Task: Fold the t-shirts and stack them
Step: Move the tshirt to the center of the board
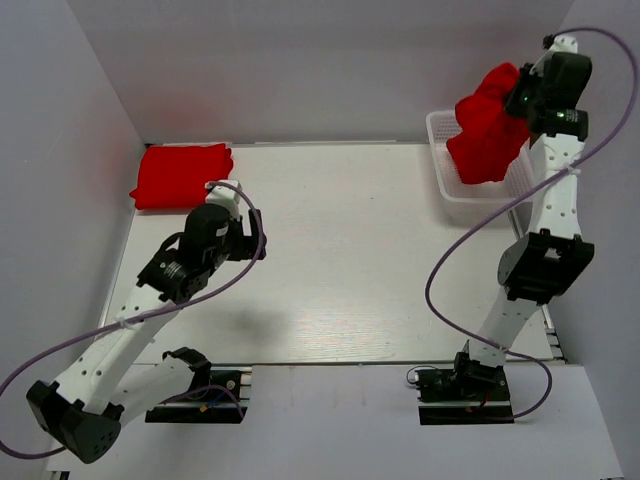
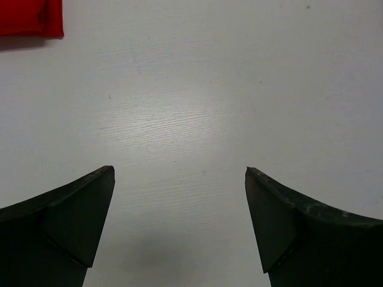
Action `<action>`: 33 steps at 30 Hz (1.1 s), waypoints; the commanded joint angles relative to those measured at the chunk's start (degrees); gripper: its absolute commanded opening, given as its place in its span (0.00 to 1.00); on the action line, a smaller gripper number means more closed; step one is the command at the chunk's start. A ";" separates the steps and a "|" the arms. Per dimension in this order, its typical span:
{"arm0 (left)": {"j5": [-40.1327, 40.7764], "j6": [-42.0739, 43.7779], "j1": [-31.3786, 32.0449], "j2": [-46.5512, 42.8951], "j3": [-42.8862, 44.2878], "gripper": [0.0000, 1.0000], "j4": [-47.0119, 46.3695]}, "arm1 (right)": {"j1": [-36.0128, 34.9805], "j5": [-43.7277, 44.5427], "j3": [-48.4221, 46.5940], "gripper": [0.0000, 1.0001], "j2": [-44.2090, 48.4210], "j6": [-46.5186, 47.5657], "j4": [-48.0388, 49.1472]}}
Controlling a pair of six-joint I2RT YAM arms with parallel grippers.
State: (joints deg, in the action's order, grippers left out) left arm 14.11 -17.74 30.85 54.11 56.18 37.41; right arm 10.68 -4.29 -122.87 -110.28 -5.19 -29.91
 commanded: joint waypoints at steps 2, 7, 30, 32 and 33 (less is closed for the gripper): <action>-0.75 -2.39 -0.27 -5.06 -0.28 1.00 0.47 | -1.62 -4.57 -6.93 0.00 5.51 2.38 0.03; 0.12 -3.62 -0.27 -8.32 -0.81 1.00 2.22 | -4.87 -15.20 -6.60 0.00 12.09 1.59 1.87; 6.55 -9.77 -0.27 -10.60 -3.10 1.00 11.99 | -29.21 -24.19 49.45 0.04 25.03 -2.81 17.69; 7.07 -9.77 -0.27 -9.99 -2.57 1.00 11.99 | -30.19 -21.20 57.90 0.06 22.13 -3.94 17.69; 7.07 -9.77 -0.27 -9.99 -2.05 1.00 11.99 | -30.97 -19.98 59.14 0.06 21.25 -4.04 16.82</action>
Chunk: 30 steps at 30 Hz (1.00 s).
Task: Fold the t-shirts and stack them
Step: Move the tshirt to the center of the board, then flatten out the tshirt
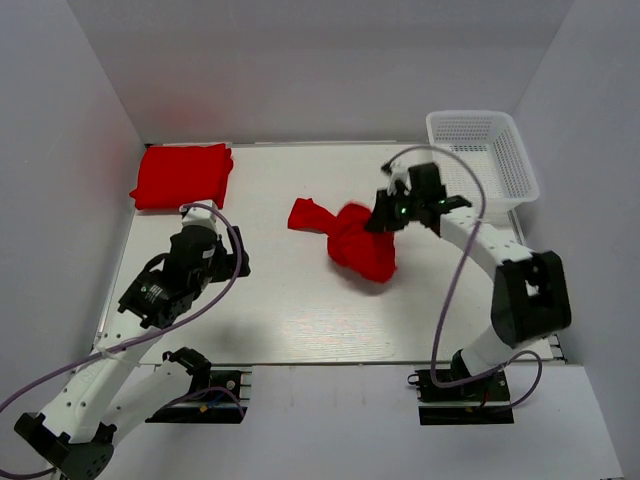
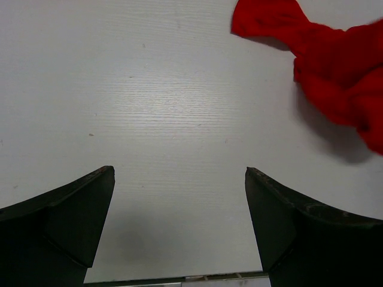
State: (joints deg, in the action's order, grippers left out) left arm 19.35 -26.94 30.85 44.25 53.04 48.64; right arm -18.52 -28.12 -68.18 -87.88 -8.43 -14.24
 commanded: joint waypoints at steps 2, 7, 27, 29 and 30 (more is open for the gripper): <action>1.83 -0.57 -0.27 1.89 1.81 1.00 1.37 | -2.22 6.05 6.65 0.21 -4.14 -0.63 -0.26; 1.83 0.04 -0.27 5.67 5.14 1.00 2.50 | -3.36 10.80 3.06 0.90 -1.35 0.16 -5.70; -0.81 -6.98 -0.27 14.97 6.54 1.00 -2.58 | -2.92 22.83 12.19 0.90 27.30 -0.44 -18.45; -0.81 -6.99 -0.27 22.84 9.52 1.00 -4.25 | -2.92 23.81 15.94 0.90 30.46 -2.90 -17.41; -0.81 -6.99 -0.27 22.90 10.41 1.00 -5.13 | -2.92 23.90 15.98 0.90 31.27 -2.91 -17.14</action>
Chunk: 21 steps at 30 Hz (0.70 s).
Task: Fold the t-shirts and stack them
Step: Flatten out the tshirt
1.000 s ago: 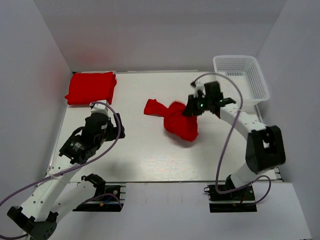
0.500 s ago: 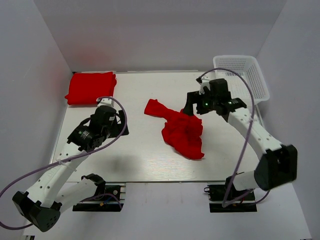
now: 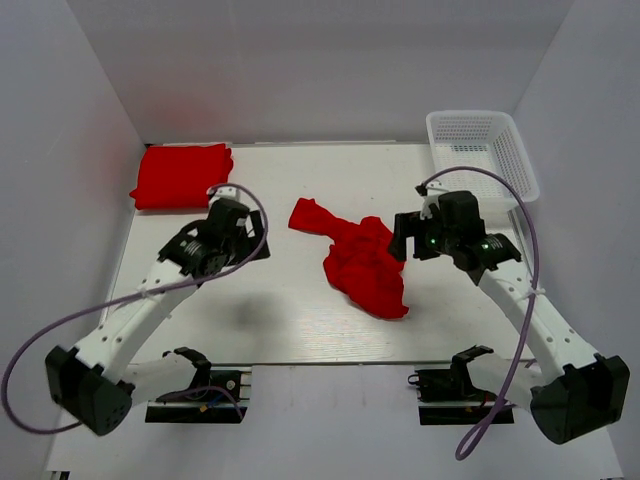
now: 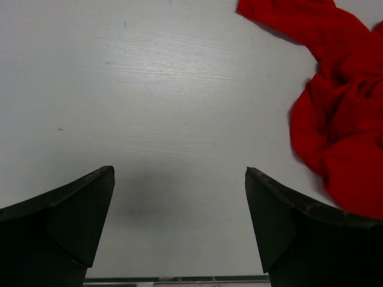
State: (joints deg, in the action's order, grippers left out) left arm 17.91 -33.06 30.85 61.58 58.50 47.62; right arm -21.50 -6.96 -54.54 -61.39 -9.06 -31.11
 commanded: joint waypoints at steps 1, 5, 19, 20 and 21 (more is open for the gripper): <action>0.02 -0.87 -0.27 10.09 6.96 1.00 -4.98 | 0.31 2.83 5.30 0.90 5.39 -3.15 -0.18; -0.68 0.18 -0.27 20.48 13.89 1.00 -8.23 | 0.14 2.75 10.23 0.90 8.38 -5.52 -1.92; -2.53 7.21 -1.32 69.25 53.98 1.00 -6.75 | 0.14 2.66 24.12 0.90 13.66 -15.72 2.02; -2.53 7.22 -1.93 70.42 56.26 1.00 -6.22 | 0.14 2.13 24.57 0.90 13.75 -15.99 2.46; -3.14 7.22 -1.93 71.30 56.28 1.00 -6.22 | 0.23 1.69 25.01 0.90 13.40 -16.25 3.16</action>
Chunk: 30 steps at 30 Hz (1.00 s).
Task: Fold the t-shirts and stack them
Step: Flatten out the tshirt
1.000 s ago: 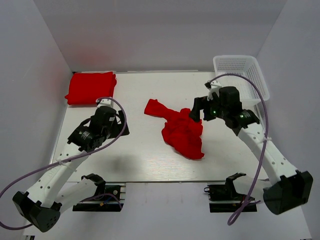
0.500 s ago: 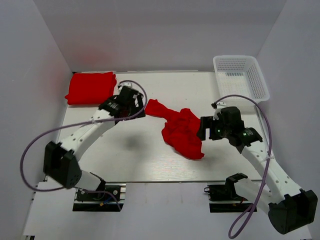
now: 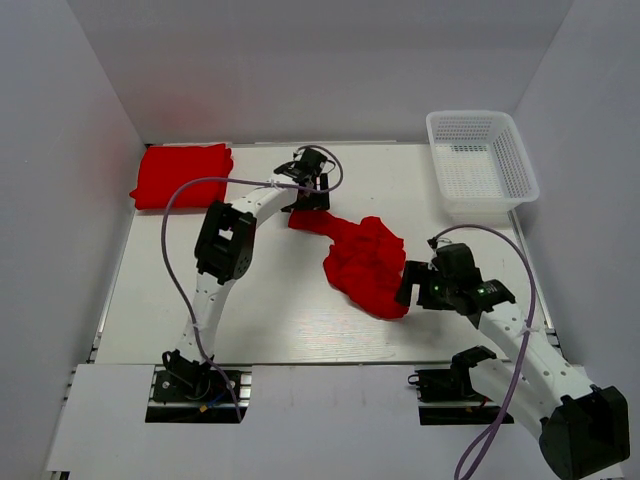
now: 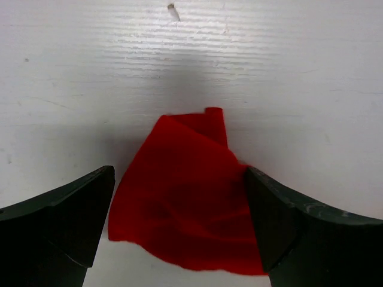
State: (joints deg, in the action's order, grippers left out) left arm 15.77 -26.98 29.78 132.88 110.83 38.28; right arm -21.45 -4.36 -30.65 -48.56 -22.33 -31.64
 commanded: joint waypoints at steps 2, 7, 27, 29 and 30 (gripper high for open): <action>-2.14 1.14 -1.47 1.15 3.35 1.00 0.93 | 0.10 -1.70 2.26 0.90 -0.13 -3.77 3.77; -5.39 1.14 -1.48 0.46 -0.60 0.57 -2.24 | 0.10 -2.49 3.32 0.87 -1.54 -4.30 4.13; -3.29 2.29 -2.01 -20.47 -23.37 0.00 -13.76 | 0.09 -3.02 6.49 0.21 -5.41 -4.13 12.30; -2.68 2.90 -2.01 -21.87 -23.99 0.00 -13.76 | 0.10 -2.76 6.05 0.03 -5.59 -3.43 12.57; -1.98 2.90 -2.01 -22.83 -24.51 0.00 -13.24 | 0.18 -2.41 5.61 0.00 -5.32 -3.43 12.74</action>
State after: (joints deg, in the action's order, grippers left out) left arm 11.42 -24.86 28.18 115.52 87.29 26.55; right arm -21.43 -7.81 -24.45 -54.70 -26.35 -21.78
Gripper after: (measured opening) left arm 0.025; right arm 0.027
